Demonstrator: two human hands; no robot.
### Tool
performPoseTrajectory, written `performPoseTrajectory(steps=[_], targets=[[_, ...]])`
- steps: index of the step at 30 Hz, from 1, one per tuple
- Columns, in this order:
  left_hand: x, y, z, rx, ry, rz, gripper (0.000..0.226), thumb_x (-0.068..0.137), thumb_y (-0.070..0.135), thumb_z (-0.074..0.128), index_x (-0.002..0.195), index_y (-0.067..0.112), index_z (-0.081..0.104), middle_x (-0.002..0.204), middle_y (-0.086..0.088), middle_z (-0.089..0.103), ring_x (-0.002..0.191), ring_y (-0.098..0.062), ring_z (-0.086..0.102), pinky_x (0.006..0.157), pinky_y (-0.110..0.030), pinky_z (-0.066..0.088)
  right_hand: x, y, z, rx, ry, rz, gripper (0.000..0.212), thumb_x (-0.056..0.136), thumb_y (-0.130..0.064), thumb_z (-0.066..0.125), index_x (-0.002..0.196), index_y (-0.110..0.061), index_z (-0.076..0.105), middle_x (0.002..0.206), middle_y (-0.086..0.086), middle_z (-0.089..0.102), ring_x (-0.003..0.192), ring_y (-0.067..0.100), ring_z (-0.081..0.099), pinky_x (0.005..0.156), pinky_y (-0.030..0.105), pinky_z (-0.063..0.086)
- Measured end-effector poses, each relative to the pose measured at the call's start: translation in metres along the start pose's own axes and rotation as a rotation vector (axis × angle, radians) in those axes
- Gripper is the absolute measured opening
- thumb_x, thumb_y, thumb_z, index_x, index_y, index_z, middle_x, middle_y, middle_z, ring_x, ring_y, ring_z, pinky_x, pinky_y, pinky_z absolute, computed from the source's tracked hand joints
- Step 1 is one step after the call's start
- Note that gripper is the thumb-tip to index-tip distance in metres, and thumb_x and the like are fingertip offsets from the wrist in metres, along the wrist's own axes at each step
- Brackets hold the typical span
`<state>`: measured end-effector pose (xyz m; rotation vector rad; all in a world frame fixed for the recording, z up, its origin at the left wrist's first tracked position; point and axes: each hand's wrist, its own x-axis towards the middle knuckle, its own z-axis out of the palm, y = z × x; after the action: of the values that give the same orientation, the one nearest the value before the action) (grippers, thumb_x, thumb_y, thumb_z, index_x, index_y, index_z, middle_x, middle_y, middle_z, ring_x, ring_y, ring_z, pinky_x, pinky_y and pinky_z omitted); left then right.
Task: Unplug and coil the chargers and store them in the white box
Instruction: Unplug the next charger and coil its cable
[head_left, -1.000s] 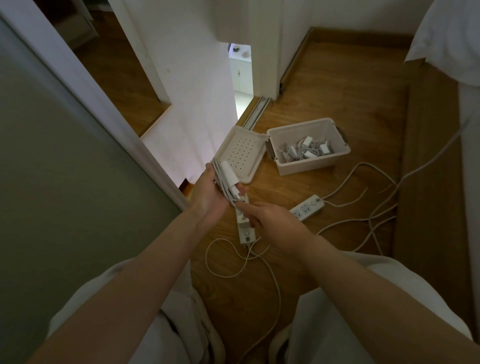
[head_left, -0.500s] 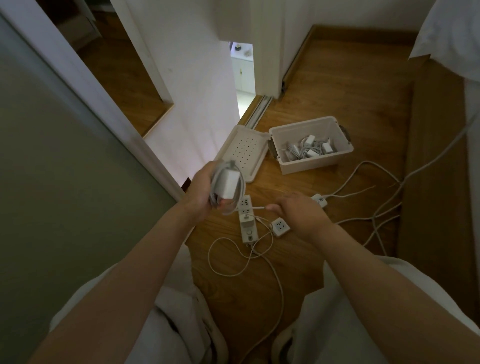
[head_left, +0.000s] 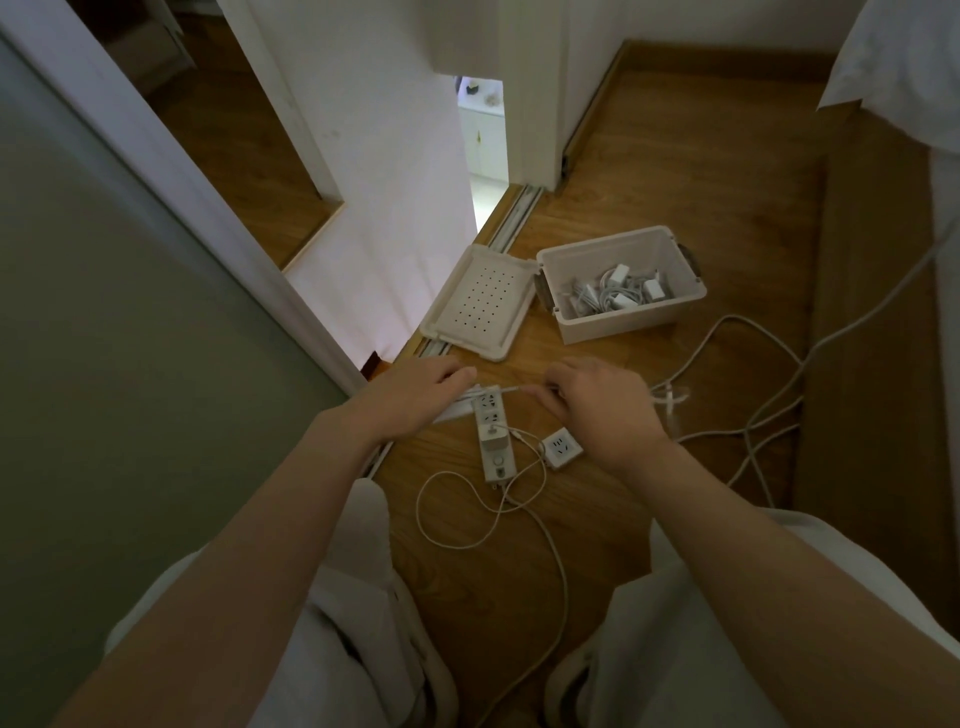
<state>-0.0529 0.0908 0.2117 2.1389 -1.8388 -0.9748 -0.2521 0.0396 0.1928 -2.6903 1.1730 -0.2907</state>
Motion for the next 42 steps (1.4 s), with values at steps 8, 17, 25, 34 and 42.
performPoseTrajectory(steps=[8,17,25,34,42], targets=[[0.007,-0.017,0.016,0.022,0.163,-0.029,0.02,0.1,0.032,0.031,0.102,0.015,0.041,0.092,0.003,0.039,0.074,-0.006,0.04,0.066,-0.026,0.036,-0.002,-0.023,0.005,0.305,0.06,0.041,0.029,0.098,-0.034,0.038,0.094,-0.016,0.061,0.082,-0.008,0.05,0.073,0.01,0.048,0.063,0.022,0.033],[-0.001,-0.007,0.019,0.08,0.211,0.014,0.03,0.099,0.029,0.039,0.118,0.006,0.036,0.115,-0.004,0.03,0.086,-0.013,0.043,0.071,-0.025,0.038,-0.002,-0.025,0.006,0.589,0.139,0.19,0.025,0.099,-0.023,0.039,0.101,-0.016,0.063,0.087,-0.008,0.058,0.067,-0.001,0.048,0.062,0.014,0.035],[0.003,0.004,0.02,-0.244,0.323,-0.112,0.023,0.102,0.028,0.031,0.113,0.008,0.034,0.111,-0.006,0.036,0.085,-0.013,0.046,0.069,-0.028,0.042,-0.009,-0.034,0.01,0.613,0.006,0.063,0.026,0.099,-0.018,0.041,0.115,-0.017,0.062,0.081,-0.008,0.06,0.058,-0.004,0.046,0.054,0.012,0.035],[0.006,0.021,0.018,-1.368,0.291,-0.306,0.038,0.102,0.034,0.034,0.123,0.006,0.05,0.087,-0.009,0.061,0.065,-0.016,0.06,0.052,-0.027,0.055,-0.017,-0.049,0.028,0.586,-0.163,-0.102,0.036,0.1,-0.019,0.037,0.134,-0.026,0.044,0.091,-0.001,0.06,0.076,0.015,0.056,0.071,0.038,0.051],[0.002,0.026,0.016,-1.764,0.149,-0.125,0.033,0.096,0.026,0.037,0.095,0.003,0.06,0.077,-0.011,0.061,0.06,-0.019,0.057,0.055,-0.028,0.051,-0.007,-0.035,0.025,0.597,-0.251,-0.076,0.028,0.099,-0.021,0.041,0.118,-0.017,0.062,0.081,-0.01,0.051,0.067,0.002,0.046,0.071,0.021,0.039]])
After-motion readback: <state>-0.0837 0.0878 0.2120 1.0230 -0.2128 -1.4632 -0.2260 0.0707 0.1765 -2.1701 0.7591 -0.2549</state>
